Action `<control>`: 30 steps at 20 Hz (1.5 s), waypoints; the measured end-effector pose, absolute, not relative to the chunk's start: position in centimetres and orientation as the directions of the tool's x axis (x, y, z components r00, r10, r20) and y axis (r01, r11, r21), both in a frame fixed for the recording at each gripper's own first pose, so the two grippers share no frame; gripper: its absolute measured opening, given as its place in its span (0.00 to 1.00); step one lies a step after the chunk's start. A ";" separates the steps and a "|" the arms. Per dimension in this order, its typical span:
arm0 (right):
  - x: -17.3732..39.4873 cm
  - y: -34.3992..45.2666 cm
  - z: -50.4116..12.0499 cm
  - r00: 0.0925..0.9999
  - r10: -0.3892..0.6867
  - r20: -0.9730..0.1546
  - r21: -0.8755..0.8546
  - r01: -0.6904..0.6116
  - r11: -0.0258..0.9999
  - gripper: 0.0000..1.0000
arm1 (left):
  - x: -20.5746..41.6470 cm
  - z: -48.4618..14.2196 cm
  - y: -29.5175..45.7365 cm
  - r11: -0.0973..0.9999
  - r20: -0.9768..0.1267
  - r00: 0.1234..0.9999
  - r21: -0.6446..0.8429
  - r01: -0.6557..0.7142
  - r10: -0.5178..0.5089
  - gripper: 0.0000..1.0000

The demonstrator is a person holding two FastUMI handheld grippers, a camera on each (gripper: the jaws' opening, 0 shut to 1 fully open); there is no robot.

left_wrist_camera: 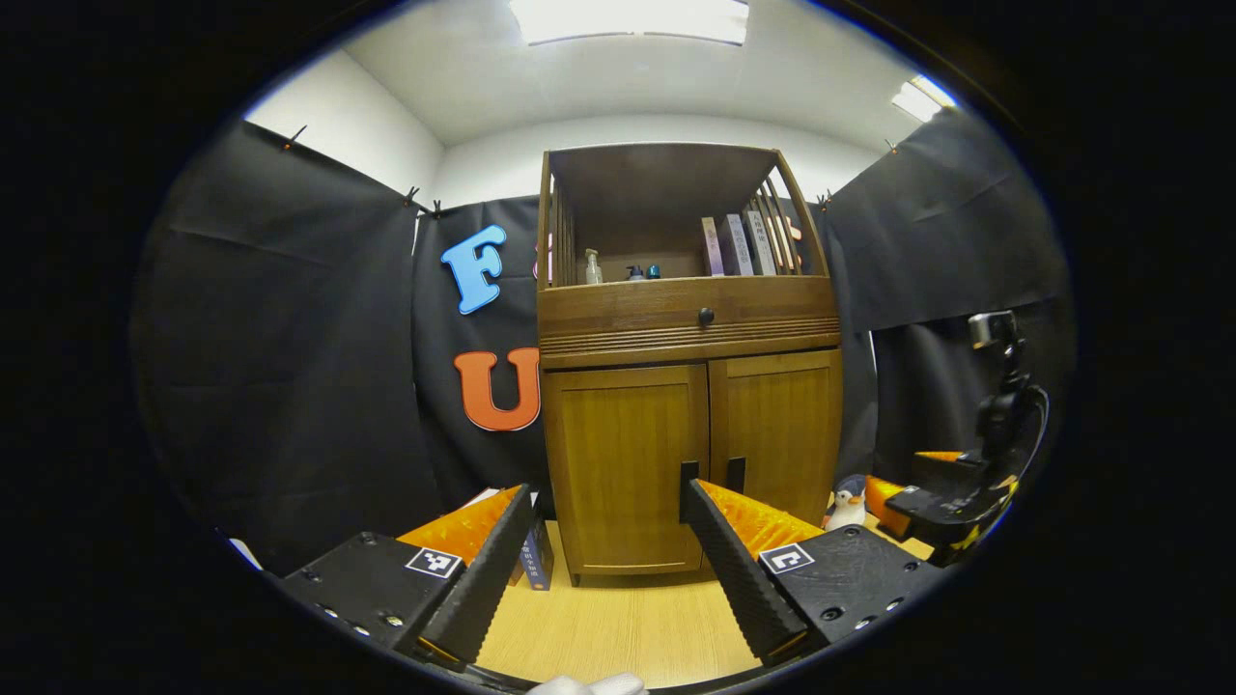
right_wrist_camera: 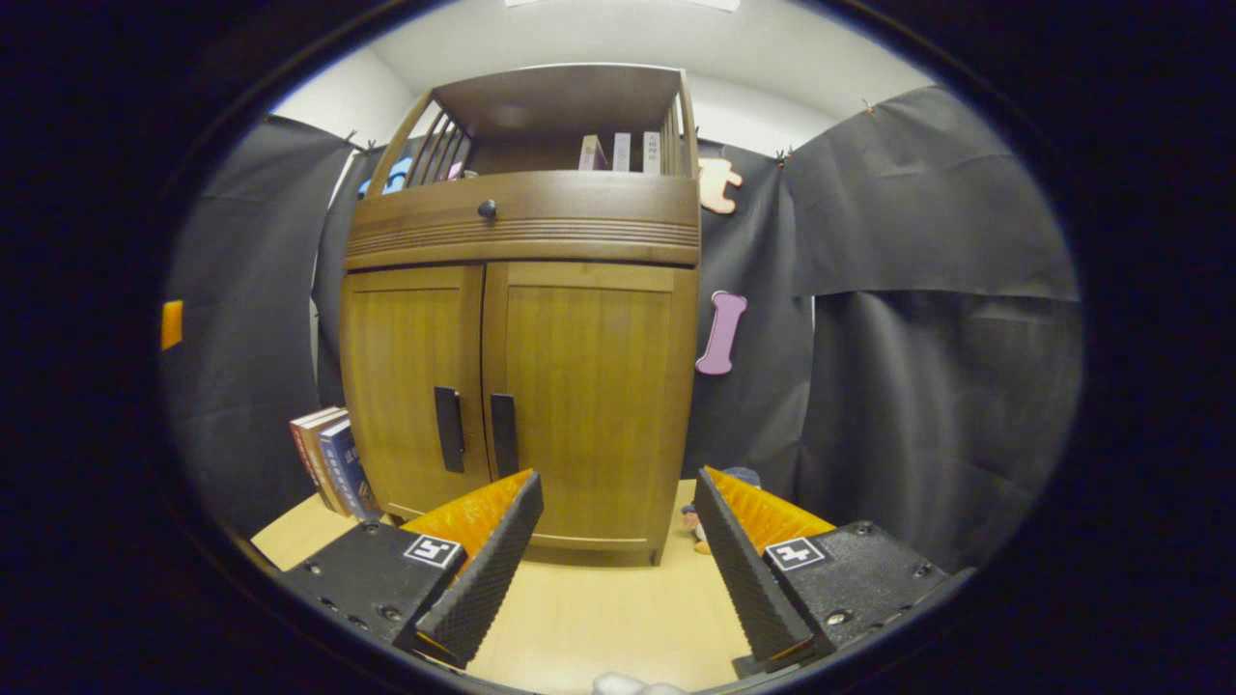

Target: Open the right door of the double-door shoe cabinet with the right hand, and open the left door with the left hand.

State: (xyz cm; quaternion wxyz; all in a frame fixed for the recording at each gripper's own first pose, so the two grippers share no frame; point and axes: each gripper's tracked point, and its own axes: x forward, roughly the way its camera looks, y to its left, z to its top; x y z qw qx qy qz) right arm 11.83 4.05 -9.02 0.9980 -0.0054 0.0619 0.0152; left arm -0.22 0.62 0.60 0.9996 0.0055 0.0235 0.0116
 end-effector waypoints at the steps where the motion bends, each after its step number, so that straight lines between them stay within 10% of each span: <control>1: 13.2 4.8 -9.7 0.990 0.055 -0.131 0.000 -0.055 0.998 1.00 | -0.1 0.7 0.4 1.000 -0.044 0.999 0.009 -0.030 0.030 0.96; 19: 32.6 18.7 -15.6 0.932 0.260 -0.252 0.042 -0.258 0.965 0.93 | 1.5 0.2 1.8 0.973 -0.057 0.972 0.056 -0.225 0.229 0.96; 30: 33.7 19.4 -16.2 0.937 0.207 -0.283 0.053 -0.200 0.978 0.36 | -0.3 -0.6 4.4 0.966 -0.061 0.965 0.035 -0.255 0.257 0.96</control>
